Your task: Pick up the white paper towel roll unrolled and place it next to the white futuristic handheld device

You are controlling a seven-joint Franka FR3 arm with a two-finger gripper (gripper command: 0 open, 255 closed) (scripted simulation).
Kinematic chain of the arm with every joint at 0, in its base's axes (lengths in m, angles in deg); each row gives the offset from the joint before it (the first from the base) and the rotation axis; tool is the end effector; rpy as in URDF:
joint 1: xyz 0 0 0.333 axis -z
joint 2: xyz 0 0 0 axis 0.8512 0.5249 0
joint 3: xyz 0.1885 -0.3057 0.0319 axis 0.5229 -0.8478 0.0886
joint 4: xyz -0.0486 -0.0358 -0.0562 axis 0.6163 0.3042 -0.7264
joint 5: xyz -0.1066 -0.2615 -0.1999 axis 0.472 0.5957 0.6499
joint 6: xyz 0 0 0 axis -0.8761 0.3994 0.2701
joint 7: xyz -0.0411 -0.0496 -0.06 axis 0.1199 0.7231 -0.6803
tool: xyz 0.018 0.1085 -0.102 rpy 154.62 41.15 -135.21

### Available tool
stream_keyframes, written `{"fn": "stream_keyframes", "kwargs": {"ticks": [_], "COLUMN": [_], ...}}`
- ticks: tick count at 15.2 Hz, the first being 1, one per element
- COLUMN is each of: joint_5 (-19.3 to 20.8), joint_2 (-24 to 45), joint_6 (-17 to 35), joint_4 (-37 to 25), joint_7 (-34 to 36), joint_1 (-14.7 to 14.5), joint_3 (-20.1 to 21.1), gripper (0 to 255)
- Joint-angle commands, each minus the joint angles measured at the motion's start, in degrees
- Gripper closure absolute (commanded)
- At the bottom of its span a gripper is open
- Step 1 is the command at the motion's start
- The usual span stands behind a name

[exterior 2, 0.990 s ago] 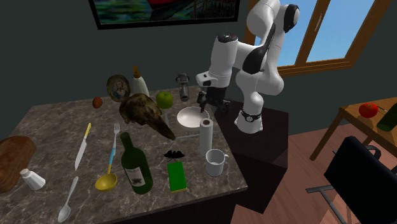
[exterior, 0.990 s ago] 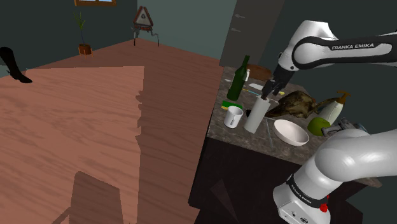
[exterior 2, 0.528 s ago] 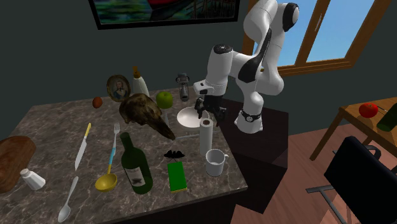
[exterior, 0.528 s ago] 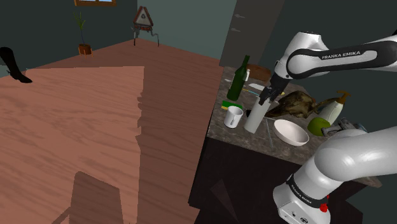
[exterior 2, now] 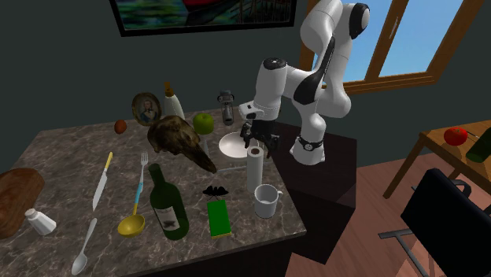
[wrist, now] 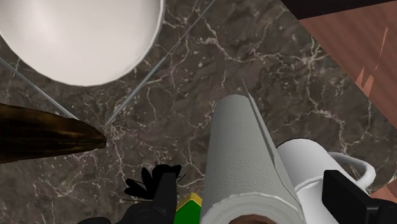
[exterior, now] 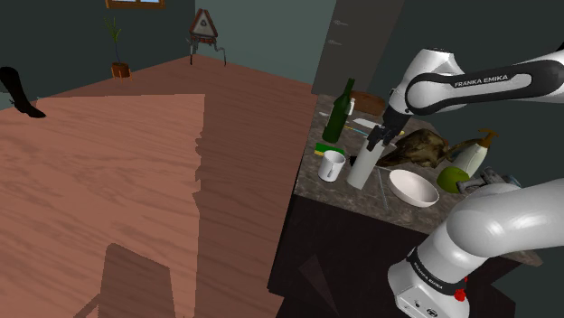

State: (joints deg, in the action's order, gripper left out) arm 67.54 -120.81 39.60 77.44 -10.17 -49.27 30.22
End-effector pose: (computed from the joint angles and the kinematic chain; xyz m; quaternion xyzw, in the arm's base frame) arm 0.2605 -0.1464 0.4307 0.9950 -0.0770 0.0485 0.0410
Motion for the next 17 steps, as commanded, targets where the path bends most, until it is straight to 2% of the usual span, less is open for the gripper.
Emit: {"fn": "stream_keyframes", "kwargs": {"ticks": [1,2,11,17], "joint_5": [0.0,0.0,0.0,-0.84], "joint_2": [0.0,0.0,0.01,-2.05], "joint_6": [0.0,0.0,0.02,-5.42], "joint_4": [0.0,0.0,0.0,-3.39], "joint_7": [0.0,0.0,0.0,-0.37], "joint_1": [0.0,0.0,0.01,-0.27], "joint_3": [0.0,0.0,0.0,0.84], "gripper": [0,255,255,255]}}
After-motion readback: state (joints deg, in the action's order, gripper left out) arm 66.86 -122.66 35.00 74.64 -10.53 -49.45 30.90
